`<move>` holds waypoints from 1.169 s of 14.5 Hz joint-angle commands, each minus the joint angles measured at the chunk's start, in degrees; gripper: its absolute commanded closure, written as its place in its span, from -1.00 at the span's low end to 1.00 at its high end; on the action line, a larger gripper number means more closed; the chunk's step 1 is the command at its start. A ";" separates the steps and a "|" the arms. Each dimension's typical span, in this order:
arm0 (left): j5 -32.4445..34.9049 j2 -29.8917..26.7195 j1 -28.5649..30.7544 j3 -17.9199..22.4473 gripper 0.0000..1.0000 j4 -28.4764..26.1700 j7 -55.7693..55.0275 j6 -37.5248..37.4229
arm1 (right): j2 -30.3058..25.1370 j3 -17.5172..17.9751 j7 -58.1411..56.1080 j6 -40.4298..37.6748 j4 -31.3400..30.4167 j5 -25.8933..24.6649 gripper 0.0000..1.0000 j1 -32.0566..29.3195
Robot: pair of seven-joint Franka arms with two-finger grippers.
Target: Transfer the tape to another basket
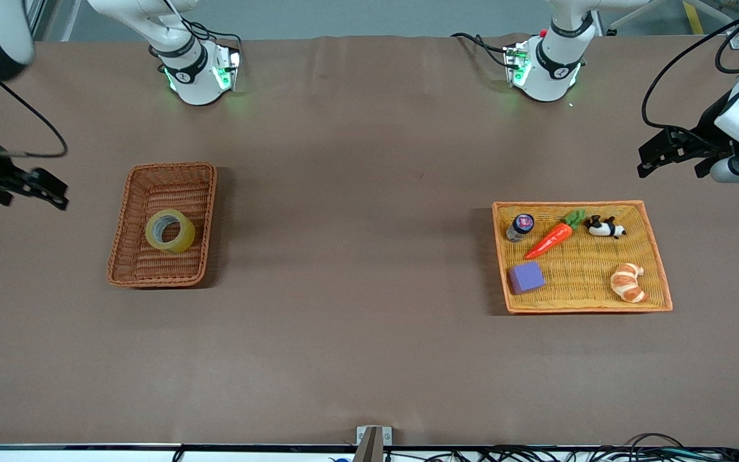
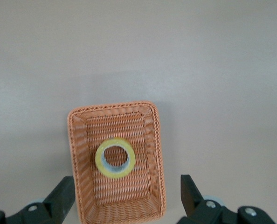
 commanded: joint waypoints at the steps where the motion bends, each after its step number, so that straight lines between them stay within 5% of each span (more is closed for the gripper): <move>1: 1.05 -0.14 0.05 -0.38 -1.00 0.39 -0.97 -1.18 | 1.30 2.97 -0.09 -7.91 9.08 1.42 -1.00 -2.83; 17: 1.14 1.09 0.05 -0.21 -1.00 1.71 -0.88 -0.30 | 1.21 1.49 -3.50 -11.18 10.34 5.46 -1.00 -2.23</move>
